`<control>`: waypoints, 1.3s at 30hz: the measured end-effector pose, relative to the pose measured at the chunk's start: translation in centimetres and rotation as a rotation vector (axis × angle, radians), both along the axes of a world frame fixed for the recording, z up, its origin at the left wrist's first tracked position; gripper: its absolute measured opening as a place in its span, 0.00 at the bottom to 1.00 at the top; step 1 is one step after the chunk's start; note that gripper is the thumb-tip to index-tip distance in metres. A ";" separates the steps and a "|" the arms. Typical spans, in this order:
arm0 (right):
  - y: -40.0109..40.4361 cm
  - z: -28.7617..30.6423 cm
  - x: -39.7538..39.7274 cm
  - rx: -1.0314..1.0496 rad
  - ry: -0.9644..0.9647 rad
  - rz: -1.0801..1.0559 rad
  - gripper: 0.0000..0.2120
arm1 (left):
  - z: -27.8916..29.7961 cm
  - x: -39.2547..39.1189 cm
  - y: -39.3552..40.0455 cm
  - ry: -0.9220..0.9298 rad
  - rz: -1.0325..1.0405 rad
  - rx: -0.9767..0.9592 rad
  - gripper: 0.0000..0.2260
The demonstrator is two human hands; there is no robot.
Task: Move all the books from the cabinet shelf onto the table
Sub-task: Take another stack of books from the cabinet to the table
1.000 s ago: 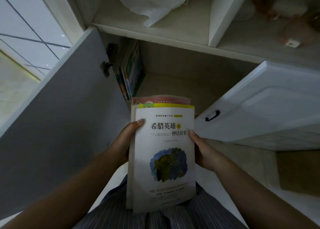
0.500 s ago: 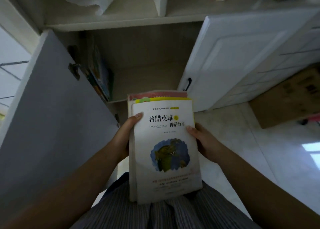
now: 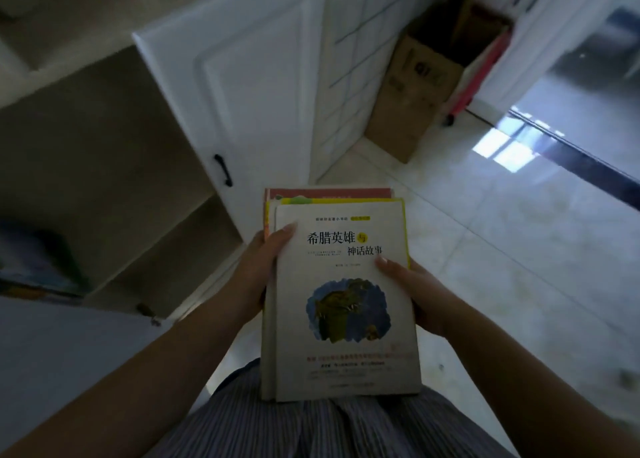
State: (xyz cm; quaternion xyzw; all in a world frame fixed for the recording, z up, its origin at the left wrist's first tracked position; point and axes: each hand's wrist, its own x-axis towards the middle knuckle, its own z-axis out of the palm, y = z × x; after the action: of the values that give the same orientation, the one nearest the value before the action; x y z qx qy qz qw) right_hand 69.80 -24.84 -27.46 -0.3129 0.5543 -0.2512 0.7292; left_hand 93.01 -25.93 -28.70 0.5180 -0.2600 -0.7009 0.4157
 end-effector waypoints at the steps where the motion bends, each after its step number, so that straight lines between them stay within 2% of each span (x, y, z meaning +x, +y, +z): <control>1: 0.9 0.2 -1.5 -0.003 -0.010 -0.047 0.27 | -0.1 -1.7 -0.3 -0.019 -0.042 -0.002 0.17; 3: 2.6 0.4 -4.2 -0.025 -0.026 -0.117 0.22 | -0.4 -4.8 -0.4 -0.049 -0.113 0.006 0.17; 6: 5.8 0.6 -8.4 -0.059 -0.015 -0.249 0.19 | -0.9 -9.7 -0.2 -0.092 -0.260 0.013 0.32; 7: 6.9 0.6 -9.7 -0.062 -0.004 -0.290 0.20 | -1.0 -11.2 -0.1 -0.108 -0.310 0.004 0.33; 9: 9.5 0.5 -12.7 -0.079 0.019 -0.374 0.20 | -1.1 -15.3 0.6 -0.136 -0.420 -0.004 0.30; 13: 14.2 0.4 -18.6 -0.098 0.086 -0.505 0.19 | -0.8 -23.3 3.0 -0.157 -0.524 0.011 0.17; 14: 15.3 0.3 -20.0 -0.108 0.111 -0.524 0.19 | -0.9 -25.0 3.7 -0.147 -0.550 0.016 0.17; 17: 19.5 0.3 -25.0 -0.109 0.155 -0.629 0.19 | -1.2 -31.1 6.5 -0.154 -0.661 0.030 0.29; 18: 22.6 0.3 -28.6 -0.110 0.165 -0.691 0.20 | -1.3 -35.6 8.5 -0.149 -0.738 0.031 0.33; 20: 23.9 0.0 -29.8 -0.116 0.180 -0.699 0.17 | -1.0 -37.4 9.2 -0.153 -0.775 0.017 0.34; 25: 30.1 -0.1 -35.0 -0.114 0.186 -0.879 0.13 | -0.8 -45.7 13.2 -0.176 -0.934 0.024 0.21; 31: 36.6 -0.7 -38.9 -0.056 0.169 -1.166 0.24 | -0.6 -54.0 17.0 -0.189 -1.148 0.012 0.25; 33: 37.7 -0.8 -39.7 -0.039 0.157 -1.239 0.24 | -0.5 -56.2 17.7 -0.188 -1.223 0.021 0.27; 36: 39.2 -0.8 -41.5 -0.037 0.151 -1.345 0.21 | -0.3 -59.9 18.7 -0.204 -1.323 0.000 0.18; 39: 40.2 -0.7 -44.1 -0.020 0.140 -1.432 0.22 | -0.1 -64.4 19.5 -0.205 -1.458 -0.020 0.07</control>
State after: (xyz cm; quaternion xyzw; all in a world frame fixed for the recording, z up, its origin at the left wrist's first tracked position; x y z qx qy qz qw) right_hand 25.72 15.40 -28.18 0.1055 0.6666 -0.6520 0.3456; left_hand 28.57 -6.47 -28.84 0.2727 -0.5824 -0.7449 -0.1778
